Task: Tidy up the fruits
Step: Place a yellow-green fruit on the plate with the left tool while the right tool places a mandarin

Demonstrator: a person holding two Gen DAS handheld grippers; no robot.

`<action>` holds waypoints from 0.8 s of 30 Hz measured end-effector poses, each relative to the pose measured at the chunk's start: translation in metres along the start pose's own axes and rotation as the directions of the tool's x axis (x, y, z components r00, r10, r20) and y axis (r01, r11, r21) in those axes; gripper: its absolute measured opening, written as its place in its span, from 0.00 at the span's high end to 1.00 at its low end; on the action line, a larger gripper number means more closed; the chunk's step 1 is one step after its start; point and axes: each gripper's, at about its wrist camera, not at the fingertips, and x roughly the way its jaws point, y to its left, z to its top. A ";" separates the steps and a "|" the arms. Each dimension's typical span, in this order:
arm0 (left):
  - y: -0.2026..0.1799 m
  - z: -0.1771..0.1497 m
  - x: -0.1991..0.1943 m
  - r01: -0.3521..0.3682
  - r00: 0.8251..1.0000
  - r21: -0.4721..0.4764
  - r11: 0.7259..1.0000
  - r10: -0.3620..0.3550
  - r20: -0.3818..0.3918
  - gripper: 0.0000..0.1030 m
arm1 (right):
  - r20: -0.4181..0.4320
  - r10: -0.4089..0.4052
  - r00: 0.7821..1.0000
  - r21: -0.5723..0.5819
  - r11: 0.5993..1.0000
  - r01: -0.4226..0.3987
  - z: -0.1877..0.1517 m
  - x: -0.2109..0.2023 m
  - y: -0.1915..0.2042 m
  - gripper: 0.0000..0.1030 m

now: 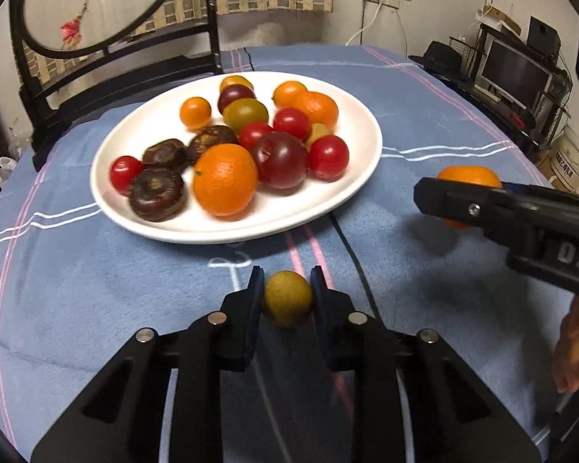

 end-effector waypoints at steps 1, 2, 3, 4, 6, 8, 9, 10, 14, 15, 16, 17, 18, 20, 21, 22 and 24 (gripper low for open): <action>0.003 0.000 -0.005 0.002 1.000 -0.007 1.000 -0.002 0.008 0.76 | 0.009 0.003 1.000 0.000 1.000 -0.003 0.000 -0.001 0.001 0.57; 0.007 0.001 -0.010 0.005 1.000 -0.013 1.000 -0.005 0.016 0.76 | 0.016 0.009 1.000 -0.002 1.000 -0.009 0.000 -0.003 0.002 0.57; 0.011 0.003 -0.015 0.007 1.000 -0.016 1.000 -0.007 0.024 0.76 | 0.025 0.018 1.000 -0.008 1.000 -0.018 -0.001 -0.005 0.004 0.57; 0.016 0.006 -0.022 0.007 0.999 -0.022 1.000 -0.006 0.038 0.76 | 0.032 0.020 0.999 -0.014 1.000 -0.020 -0.001 -0.007 0.006 0.57; 0.023 0.013 -0.033 0.001 0.998 -0.024 1.000 0.000 0.069 0.76 | 0.049 0.011 0.999 -0.034 0.999 -0.010 0.003 -0.010 0.012 0.57; 0.033 0.029 -0.041 -0.027 0.994 -0.022 0.999 0.029 0.104 0.76 | 0.067 0.008 0.998 -0.049 0.999 -0.005 0.012 -0.012 0.020 0.57; 0.035 0.035 -0.042 -0.035 0.993 -0.026 0.999 0.038 0.111 0.77 | 0.072 0.013 0.997 -0.064 0.998 -0.009 0.018 -0.012 0.025 0.57; 0.041 0.045 -0.042 -0.041 0.992 -0.040 0.998 0.046 0.120 0.77 | 0.079 0.014 0.997 -0.075 0.997 -0.008 0.024 -0.012 0.029 0.57; 0.063 0.080 -0.029 -0.064 0.989 -0.099 0.993 0.077 0.127 0.77 | 0.118 0.030 0.993 -0.127 0.992 -0.015 0.054 -0.001 0.051 0.57; 0.068 0.087 -0.023 -0.072 0.988 -0.112 0.991 0.086 0.124 0.77 | 0.119 0.033 0.992 -0.135 0.991 -0.017 0.062 0.006 0.056 0.57; 0.070 0.092 -0.018 -0.079 0.988 -0.118 0.990 0.094 0.121 0.77 | 0.117 0.036 0.992 -0.140 0.990 -0.019 0.067 0.011 0.059 0.57; 0.074 0.096 -0.012 -0.090 0.988 -0.125 0.988 0.105 0.116 0.77 | 0.113 0.042 0.993 -0.154 0.988 -0.024 0.074 0.019 0.062 0.57; 0.078 0.100 -0.006 -0.102 0.987 -0.132 0.986 0.117 0.110 0.77 | 0.113 0.047 0.992 -0.166 0.986 -0.028 0.080 0.026 0.065 0.57; 0.085 0.106 0.006 -0.107 0.988 -0.149 0.983 0.122 0.094 0.77 | 0.101 0.053 0.994 -0.155 0.987 -0.037 0.090 0.038 0.063 0.57; 0.088 0.108 0.011 -0.113 0.988 -0.153 0.982 0.127 0.085 0.77 | 0.093 0.056 0.994 -0.139 0.989 -0.043 0.094 0.043 0.062 0.57; 0.089 0.109 0.017 -0.128 0.987 -0.152 0.980 0.140 0.073 0.76 | 0.088 0.068 0.994 -0.109 0.992 -0.058 0.097 0.047 0.058 0.55; 0.091 0.108 0.023 -0.135 0.987 -0.148 0.980 0.146 0.061 0.71 | 0.082 0.086 0.993 -0.074 0.994 -0.080 0.100 0.052 0.053 0.44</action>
